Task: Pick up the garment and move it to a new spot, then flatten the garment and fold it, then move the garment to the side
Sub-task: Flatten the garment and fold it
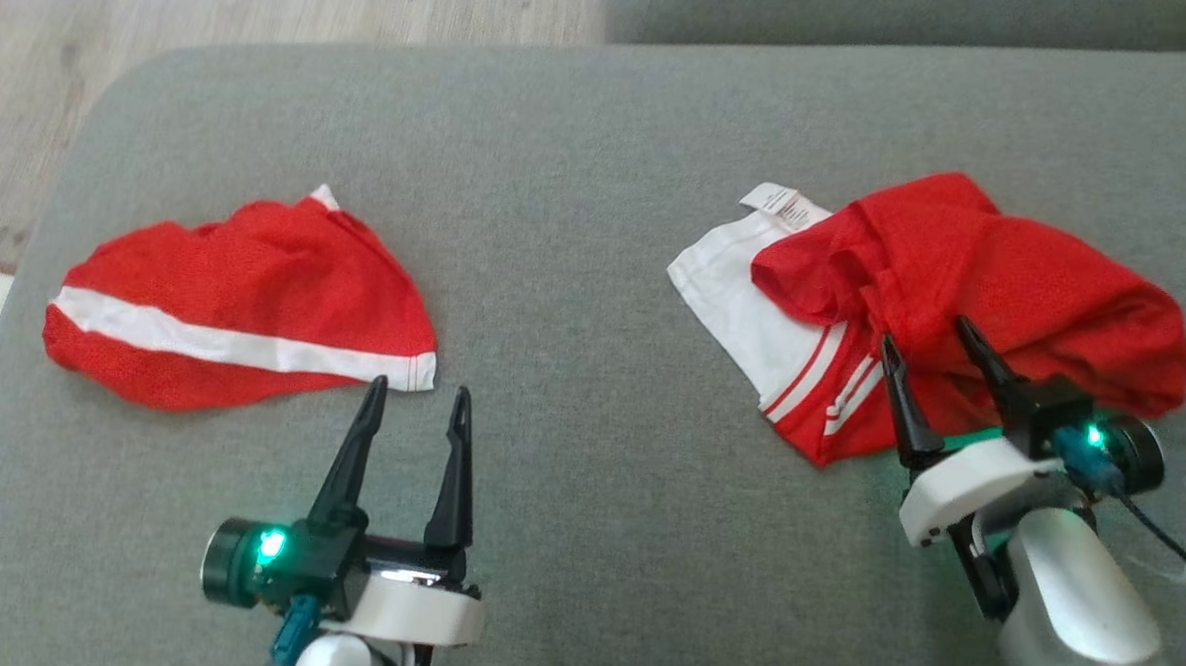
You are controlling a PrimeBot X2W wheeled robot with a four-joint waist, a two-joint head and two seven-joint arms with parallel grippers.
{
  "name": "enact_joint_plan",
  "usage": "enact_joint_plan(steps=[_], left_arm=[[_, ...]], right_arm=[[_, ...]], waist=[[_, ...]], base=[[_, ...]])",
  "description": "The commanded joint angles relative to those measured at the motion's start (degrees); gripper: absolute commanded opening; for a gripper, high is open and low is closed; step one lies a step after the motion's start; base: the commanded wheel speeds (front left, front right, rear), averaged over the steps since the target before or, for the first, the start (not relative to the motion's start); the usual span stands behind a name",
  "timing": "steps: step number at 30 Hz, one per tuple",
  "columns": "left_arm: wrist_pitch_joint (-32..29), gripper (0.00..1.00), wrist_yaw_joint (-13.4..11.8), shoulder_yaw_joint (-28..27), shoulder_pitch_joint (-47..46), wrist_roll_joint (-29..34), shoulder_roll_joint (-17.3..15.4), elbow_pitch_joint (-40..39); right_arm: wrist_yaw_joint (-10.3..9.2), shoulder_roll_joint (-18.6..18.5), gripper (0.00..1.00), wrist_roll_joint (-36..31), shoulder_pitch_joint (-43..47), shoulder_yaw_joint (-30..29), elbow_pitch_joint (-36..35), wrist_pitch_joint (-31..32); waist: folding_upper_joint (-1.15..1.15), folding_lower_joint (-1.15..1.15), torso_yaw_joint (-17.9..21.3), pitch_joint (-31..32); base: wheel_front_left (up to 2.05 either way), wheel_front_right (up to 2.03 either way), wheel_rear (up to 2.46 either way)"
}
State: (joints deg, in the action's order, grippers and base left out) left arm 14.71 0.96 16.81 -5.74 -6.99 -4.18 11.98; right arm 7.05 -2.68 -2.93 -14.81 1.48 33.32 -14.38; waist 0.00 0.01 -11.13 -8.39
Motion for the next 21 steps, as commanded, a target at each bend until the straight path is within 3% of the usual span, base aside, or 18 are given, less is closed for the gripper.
enact_joint_plan(steps=[1, 4, 5, 6, 11, 16, 21], left_arm=[[0.3, 1.00, 0.2, -1.9, -2.6, 0.4, 0.2, -1.7], [0.3, 1.00, 0.6, -1.8, -3.4, 0.5, 0.6, -1.6], [0.3, 1.00, 0.7, -1.9, -3.5, 0.5, 0.7, -1.6], [0.3, 1.00, 0.9, -1.9, -3.6, 0.4, 0.7, -1.5], [0.3, 1.00, 2.7, -1.1, -3.6, 1.0, 0.9, -0.4], [0.3, 1.00, 3.0, -1.4, -3.4, 1.2, 1.0, -0.4], [0.3, 1.00, 3.1, -1.6, -2.3, 1.3, 1.1, -0.2]], right_arm=[[0.44, -0.2, 1.00, -0.7, -2.4, 1.1, -0.5, -0.6], [0.44, -0.2, 1.00, -2.3, -4.7, 0.8, 4.1, -0.6], [0.44, -0.2, 0.34, -2.9, -5.5, 0.8, 5.7, -0.6], [0.44, -0.2, 0.00, -3.3, -6.2, 0.9, 7.1, -0.6], [0.44, -0.2, 0.00, -1.0, -8.6, 2.0, 9.2, -0.6], [0.44, -0.2, 0.00, 3.0, -8.9, 1.4, 4.0, -0.6], [0.44, -0.2, 0.00, 4.3, -10.3, -3.2, 0.1, -0.6]], waist=[[0.00, -0.01, -0.7, -1.1], [0.00, -0.01, -1.0, -2.2], [0.00, -0.01, -1.0, -2.4], [0.00, -0.01, -0.9, -2.5], [0.00, -0.01, 0.5, -1.7], [0.00, -0.01, 2.0, 0.1], [0.00, -0.01, 3.0, 2.1]], base=[[0.00, 0.00, 0.00], [0.00, 0.00, 0.00], [0.00, 0.00, 0.00], [0.00, 0.00, 0.00], [0.00, 0.00, 0.00], [0.00, 0.00, 0.00], [0.00, 0.00, 0.00]])
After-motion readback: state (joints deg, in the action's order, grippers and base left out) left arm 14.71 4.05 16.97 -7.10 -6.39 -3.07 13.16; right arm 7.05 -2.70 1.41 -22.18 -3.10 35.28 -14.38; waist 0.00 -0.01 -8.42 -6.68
